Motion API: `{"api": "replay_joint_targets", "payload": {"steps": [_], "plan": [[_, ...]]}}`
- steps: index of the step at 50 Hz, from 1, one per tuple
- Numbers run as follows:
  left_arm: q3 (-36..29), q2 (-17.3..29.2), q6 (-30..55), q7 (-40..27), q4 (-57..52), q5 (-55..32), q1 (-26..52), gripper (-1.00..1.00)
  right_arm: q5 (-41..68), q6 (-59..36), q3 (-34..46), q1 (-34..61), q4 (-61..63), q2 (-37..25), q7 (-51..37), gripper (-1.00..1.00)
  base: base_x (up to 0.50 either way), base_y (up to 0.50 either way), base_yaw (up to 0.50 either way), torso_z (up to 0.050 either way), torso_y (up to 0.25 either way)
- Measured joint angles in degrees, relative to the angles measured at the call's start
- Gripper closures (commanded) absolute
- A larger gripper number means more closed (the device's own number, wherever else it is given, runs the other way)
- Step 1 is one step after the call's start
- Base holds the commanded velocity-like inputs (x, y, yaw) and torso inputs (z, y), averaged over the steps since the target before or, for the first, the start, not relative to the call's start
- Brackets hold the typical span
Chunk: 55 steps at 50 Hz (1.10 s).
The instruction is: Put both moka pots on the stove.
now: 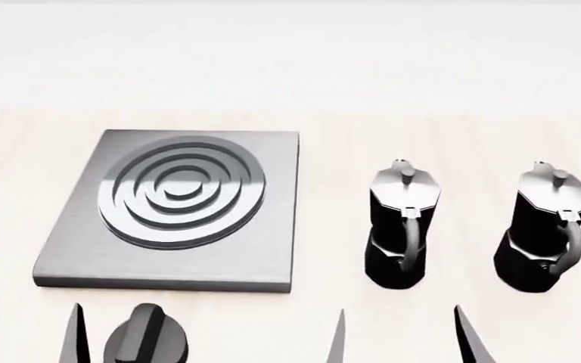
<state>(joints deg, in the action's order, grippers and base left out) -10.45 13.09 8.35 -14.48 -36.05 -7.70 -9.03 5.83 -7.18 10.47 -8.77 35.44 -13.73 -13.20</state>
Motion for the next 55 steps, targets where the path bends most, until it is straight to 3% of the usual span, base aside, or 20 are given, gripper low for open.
{"api": "replay_joint_targets", "payload": {"steps": [55], "plan": [[-1.95, 2.49, -1.34, -2.67, 1.11, -1.50, 0.67, -1.00, 2.33, 0.52, 1.37, 0.45, 0.06, -2.46, -2.24, -1.00, 0.00, 0.11, 0.00, 0.000, 0.000]]}}
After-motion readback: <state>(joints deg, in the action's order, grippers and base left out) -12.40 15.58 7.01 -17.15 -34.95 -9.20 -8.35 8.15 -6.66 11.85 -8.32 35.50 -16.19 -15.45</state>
